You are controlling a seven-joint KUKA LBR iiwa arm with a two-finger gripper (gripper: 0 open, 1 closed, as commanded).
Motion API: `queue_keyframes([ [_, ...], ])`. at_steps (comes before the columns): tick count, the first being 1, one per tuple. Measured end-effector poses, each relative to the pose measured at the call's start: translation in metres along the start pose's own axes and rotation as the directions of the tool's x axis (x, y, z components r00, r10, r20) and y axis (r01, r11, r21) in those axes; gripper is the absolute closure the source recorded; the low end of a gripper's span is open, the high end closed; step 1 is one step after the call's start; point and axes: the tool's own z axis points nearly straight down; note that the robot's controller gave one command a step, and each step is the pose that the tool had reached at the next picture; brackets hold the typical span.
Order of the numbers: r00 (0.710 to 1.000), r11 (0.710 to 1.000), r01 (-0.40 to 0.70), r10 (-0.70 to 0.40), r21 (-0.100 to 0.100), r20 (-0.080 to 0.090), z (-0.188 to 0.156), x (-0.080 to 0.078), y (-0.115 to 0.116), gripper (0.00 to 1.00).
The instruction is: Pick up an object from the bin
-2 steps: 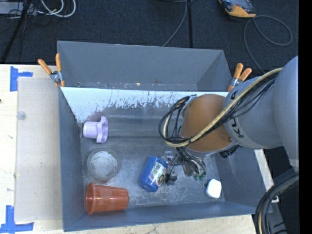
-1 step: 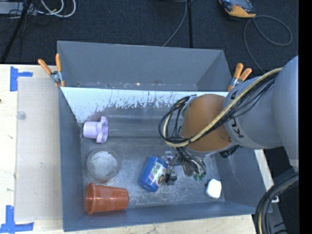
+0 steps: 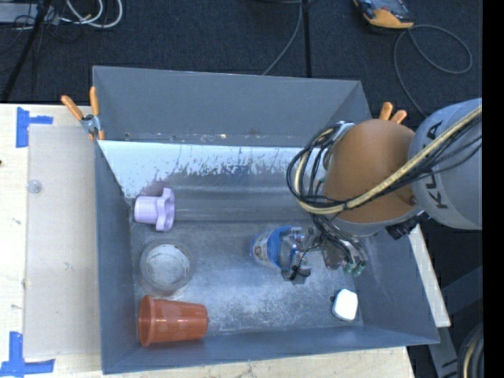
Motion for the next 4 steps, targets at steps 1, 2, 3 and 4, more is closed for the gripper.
queue_keyframes([
  [1,1.000,1.000,-0.001,0.001,0.000,0.000,0.000,0.000,0.000,0.00],
  [2,1.000,1.000,-0.002,0.002,0.000,0.000,0.000,0.000,0.000,0.00],
  [3,0.999,0.999,-0.032,0.032,0.000,0.006,0.027,-0.047,0.015,0.00],
  [4,1.000,1.000,0.006,-0.006,-0.002,0.001,0.077,-0.023,0.018,1.00],
])
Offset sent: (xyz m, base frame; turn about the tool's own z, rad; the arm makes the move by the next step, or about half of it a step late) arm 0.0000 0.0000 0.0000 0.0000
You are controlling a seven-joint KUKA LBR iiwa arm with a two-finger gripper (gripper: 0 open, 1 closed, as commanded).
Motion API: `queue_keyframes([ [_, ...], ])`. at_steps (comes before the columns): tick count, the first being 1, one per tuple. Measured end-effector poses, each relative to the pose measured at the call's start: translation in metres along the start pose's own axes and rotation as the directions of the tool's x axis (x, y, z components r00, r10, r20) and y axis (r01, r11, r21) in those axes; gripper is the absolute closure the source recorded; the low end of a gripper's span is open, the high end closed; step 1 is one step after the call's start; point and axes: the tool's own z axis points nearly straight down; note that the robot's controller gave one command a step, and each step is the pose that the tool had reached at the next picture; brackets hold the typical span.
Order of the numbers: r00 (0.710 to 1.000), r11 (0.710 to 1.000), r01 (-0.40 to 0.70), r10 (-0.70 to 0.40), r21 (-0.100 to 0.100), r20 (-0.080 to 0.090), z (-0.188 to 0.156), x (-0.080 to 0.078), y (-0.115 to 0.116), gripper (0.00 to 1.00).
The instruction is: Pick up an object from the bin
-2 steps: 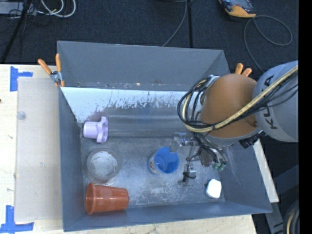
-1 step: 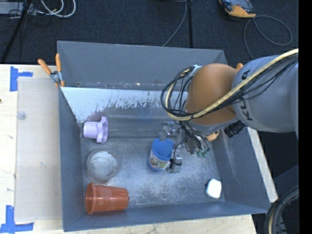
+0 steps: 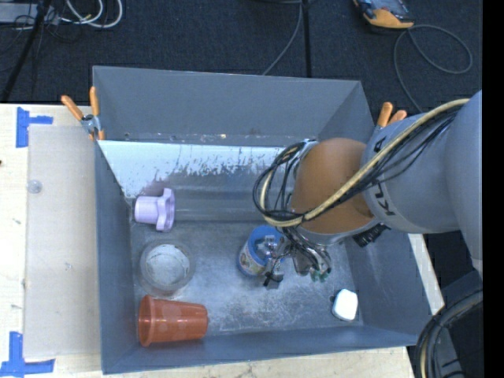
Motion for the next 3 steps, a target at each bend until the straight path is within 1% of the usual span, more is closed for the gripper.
queue_keyframes([
  [1,1.000,1.000,-0.001,0.001,0.000,-0.001,0.000,0.000,0.000,1.00],
  [2,1.000,1.000,0.014,-0.014,0.000,0.000,-0.087,-0.008,0.001,1.00],
  [3,1.000,1.000,0.014,-0.014,0.000,0.000,-0.087,-0.008,0.001,1.00],
])
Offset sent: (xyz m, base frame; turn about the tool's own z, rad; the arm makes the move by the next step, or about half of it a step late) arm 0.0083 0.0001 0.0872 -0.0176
